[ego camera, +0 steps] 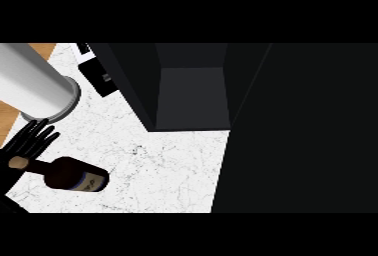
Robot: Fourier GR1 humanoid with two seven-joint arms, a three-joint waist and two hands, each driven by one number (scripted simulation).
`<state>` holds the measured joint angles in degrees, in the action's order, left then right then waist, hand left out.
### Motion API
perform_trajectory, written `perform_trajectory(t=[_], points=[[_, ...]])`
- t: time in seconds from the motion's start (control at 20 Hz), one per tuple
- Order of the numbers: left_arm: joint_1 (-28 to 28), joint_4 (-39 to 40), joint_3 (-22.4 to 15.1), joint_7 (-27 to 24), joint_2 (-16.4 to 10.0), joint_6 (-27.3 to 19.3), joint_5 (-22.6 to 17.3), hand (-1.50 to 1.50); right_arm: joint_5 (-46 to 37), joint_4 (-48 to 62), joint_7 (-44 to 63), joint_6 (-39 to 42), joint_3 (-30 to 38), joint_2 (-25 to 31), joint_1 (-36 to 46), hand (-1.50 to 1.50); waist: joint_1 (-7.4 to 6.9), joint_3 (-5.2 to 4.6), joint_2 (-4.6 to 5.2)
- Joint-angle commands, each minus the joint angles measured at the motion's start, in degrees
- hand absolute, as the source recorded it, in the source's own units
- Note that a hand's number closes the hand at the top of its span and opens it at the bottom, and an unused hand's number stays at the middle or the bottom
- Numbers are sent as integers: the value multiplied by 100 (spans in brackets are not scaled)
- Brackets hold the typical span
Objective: Pick up the wine, place it into the cabinet and close the cabinet
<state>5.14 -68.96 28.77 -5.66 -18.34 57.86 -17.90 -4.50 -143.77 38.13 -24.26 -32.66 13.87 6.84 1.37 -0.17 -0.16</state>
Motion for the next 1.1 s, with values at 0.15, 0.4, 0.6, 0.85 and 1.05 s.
perform_trajectory(t=[0.15, 0.4, 0.6, 0.85, 1.05], points=[[45, 697, -102, -1467, 129, 122, 1167, -150, -650, -910, 370, -151, -344, 139, -96, -150, 11, -7, 1], [138, 1214, -416, -2075, 99, -56, 1628, -150, -547, -1006, 204, -235, -259, 361, -287, -150, 66, -7, -1], [241, 1620, -633, -2056, 83, -54, 1586, -150, -624, -976, 158, -288, -393, 380, -177, -150, 60, -6, -13], [483, 2154, -809, -2172, -115, 171, 1512, -150, -552, -911, 298, -426, -363, 403, 16, -150, 105, -17, -14], [590, 2318, -982, -2322, -144, 157, 1506, -150, -368, -957, -37, -401, -293, 591, -276, -150, 95, -2, -5]])
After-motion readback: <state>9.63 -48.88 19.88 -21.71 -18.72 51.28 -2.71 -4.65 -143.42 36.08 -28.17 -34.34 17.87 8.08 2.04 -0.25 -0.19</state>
